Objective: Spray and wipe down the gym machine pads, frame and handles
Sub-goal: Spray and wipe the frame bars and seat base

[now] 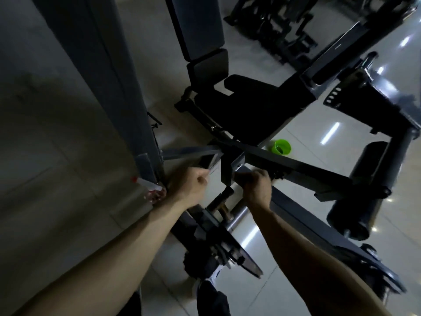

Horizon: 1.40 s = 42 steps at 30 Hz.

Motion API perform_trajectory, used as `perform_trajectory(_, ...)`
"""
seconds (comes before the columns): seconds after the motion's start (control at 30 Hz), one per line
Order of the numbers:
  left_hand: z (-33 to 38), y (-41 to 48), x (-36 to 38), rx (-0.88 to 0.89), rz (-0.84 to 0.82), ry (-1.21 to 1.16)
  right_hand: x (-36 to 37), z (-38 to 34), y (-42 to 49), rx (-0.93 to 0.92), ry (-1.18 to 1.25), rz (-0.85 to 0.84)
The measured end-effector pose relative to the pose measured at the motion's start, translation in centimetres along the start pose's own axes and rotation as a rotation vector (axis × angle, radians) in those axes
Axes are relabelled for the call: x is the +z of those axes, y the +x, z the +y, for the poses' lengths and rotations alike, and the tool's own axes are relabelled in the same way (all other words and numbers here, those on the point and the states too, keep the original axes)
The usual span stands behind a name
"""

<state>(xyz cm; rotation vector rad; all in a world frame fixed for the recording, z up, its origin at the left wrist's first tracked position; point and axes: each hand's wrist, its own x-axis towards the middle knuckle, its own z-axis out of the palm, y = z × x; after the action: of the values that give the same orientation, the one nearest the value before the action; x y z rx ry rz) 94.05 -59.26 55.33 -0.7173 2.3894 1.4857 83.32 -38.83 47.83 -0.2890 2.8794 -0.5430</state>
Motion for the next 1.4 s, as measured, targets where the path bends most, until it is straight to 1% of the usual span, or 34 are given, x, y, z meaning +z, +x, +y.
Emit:
perform_trajectory(0.07,-0.9,-0.2,-0.9,0.011,-0.054,-0.098,-1.9,-3.4,-1.2,0.061,0.276,0.108)
perform_trajectory(0.1,-0.9,-0.8,-1.8,0.015,-0.097,-0.179,-3.1,-5.7,-2.3,0.091,0.455,0.138)
perform_trajectory(0.17,-0.6,-2.0,-3.0,-0.039,-0.142,-0.411,-4.8,-10.4,-4.9,0.132,0.791,0.061)
perform_trajectory(0.2,-0.8,-2.6,-4.0,-0.071,-0.158,-0.525,-5.0,-13.2,-6.6,0.125,0.908,-0.018)
perform_trajectory(0.27,-1.4,-4.0,-6.3,-0.193,-0.195,-0.763,-4.6,-18.4,-9.7,0.116,1.049,-0.150)
perform_trajectory(0.3,-2.0,-4.5,-7.4,-0.250,-0.159,-0.828,-4.1,-20.7,-10.8,0.125,1.124,-0.202)
perform_trajectory(0.33,-3.0,-4.6,-8.6,-0.305,-0.077,-0.845,-2.9,-22.4,-11.3,0.151,1.220,-0.233)
perform_trajectory(0.37,-4.1,-4.6,-9.6,-0.365,0.034,-0.815,-2.3,-24.0,-11.7,0.168,1.265,-0.254)
perform_trajectory(0.4,-5.5,-4.6,-10.7,-0.399,0.152,-0.777,-1.3,-25.3,-12.0,0.182,1.265,-0.249)
perform_trajectory(0.43,-6.7,-4.7,-11.9,-0.416,0.248,-0.740,-0.2,-26.1,-12.2,0.174,1.197,-0.232)
perform_trajectory(0.5,-9.6,-4.7,-13.8,-0.450,0.366,-0.691,2.2,-26.9,-12.7,0.133,0.977,-0.211)
perform_trajectory(0.6,-13.1,-4.4,-15.9,-0.468,0.378,-0.715,7.0,-26.4,-12.5,0.176,0.501,-0.238)
perform_trajectory(0.63,-13.8,-4.4,-16.3,-0.458,0.370,-0.739,8.4,-26.0,-12.1,0.181,0.386,-0.246)
perform_trajectory(0.67,-14.1,-4.4,-16.6,-0.461,0.353,-0.749,9.6,-25.8,-11.7,0.176,0.335,-0.261)
perform_trajectory(0.73,-15.0,-4.5,-17.1,-0.483,0.316,-0.735,11.9,-25.6,-10.8,0.181,0.322,-0.271)
perform_trajectory(0.8,-16.2,-4.6,-17.0,-0.496,0.291,-0.720,13.8,-25.2,-10.3,0.189,0.292,-0.219)
perform_trajectory(0.87,-17.3,-4.6,-16.6,-0.517,0.265,-0.710,15.1,-24.4,-10.5,0.193,0.301,-0.143)
perform_trajectory(0.93,-18.5,-4.6,-16.1,-0.541,0.221,-0.704,15.0,-23.9,-11.9,0.210,0.361,-0.091)
perform_trajectory(1.0,-18.6,-5.3,-15.4,-0.549,0.158,-0.702,13.7,-23.3,-14.1,0.248,0.520,-0.025)
perform_trajectory(1.13,-17.6,-7.6,-13.5,-0.592,0.036,-0.693,9.4,-22.2,-20.2,0.230,0.744,0.128)
perform_trajectory(1.3,-14.5,-14.2,-9.1,-0.585,-0.263,-0.737,5.0,-20.3,-30.0,0.324,0.929,0.425)
perform_trajectory(1.33,-14.8,-14.3,-8.6,-0.580,-0.289,-0.715,5.1,-20.4,-30.3,0.327,0.982,0.436)
perform_trajectory(1.4,-14.9,-16.7,-6.3,-0.545,-0.413,-0.654,4.5,-19.4,-33.4,0.346,1.040,0.470)
